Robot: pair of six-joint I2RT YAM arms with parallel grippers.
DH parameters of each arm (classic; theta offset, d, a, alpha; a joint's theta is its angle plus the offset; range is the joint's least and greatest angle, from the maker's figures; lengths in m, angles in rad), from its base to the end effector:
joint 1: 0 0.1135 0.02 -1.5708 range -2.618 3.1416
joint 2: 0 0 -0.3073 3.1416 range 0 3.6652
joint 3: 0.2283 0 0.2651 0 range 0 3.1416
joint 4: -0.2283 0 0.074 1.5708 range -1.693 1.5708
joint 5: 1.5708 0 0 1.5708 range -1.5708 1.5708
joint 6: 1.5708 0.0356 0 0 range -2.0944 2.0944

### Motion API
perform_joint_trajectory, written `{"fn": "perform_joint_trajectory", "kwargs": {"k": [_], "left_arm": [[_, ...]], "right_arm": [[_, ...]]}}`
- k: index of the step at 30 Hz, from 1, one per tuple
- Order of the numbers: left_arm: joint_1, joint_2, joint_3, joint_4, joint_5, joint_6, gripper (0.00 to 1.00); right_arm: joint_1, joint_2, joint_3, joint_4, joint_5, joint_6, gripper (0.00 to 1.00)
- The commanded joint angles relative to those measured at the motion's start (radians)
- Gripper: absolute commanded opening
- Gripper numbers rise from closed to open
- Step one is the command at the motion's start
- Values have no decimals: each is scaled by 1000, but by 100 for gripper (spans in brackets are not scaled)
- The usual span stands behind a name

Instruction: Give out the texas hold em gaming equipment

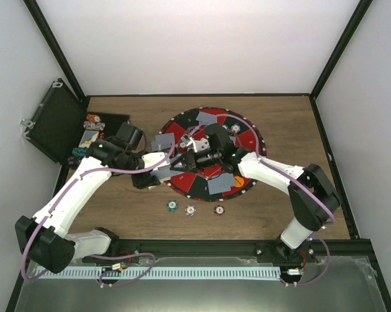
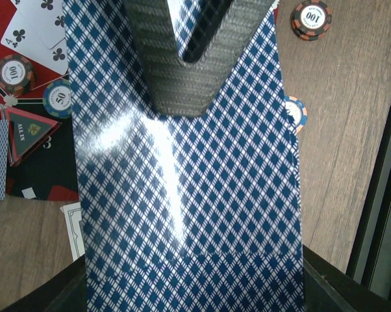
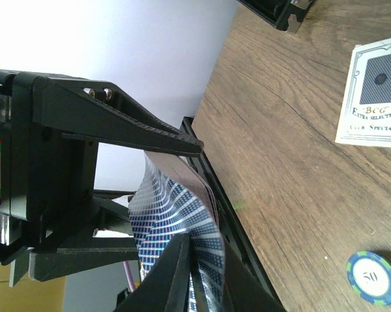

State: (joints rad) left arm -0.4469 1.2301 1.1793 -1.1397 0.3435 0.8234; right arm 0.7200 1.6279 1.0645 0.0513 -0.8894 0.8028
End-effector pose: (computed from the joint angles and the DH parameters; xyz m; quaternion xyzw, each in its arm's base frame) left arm 0.1916 -0.1051 0.3501 0.6000 0.7597 -0.1300 0.2143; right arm 0.2614 0.2660 0.2859 -0.1848 0.7875 0.5833 0.0738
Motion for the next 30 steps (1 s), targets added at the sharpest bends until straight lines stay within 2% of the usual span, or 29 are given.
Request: {"fn": "perform_joint_trajectory", "kwargs": {"k": [1, 4, 14, 20, 24, 30], "left_arm": [[-1, -25, 2, 20, 40, 14, 11], [-1, -28, -7, 31, 28, 13, 11], [-1, -19, -26, 59, -16, 16, 11], [1, -11, -43, 70, -39, 17, 11], [7, 2, -67, 95, -64, 18, 9], [46, 6, -98, 117, -63, 26, 8]], "right_arm": [[-24, -18, -11, -95, 73, -22, 7], [-36, -31, -10, -120, 72, -32, 1], [-130, -112, -62, -157, 34, -59, 1], [-290, -140, -67, -217, 26, -121, 1], [-405, -77, -5, -301, 104, -201, 1], [-488, 146, 146, -414, 276, -303, 1]]}}
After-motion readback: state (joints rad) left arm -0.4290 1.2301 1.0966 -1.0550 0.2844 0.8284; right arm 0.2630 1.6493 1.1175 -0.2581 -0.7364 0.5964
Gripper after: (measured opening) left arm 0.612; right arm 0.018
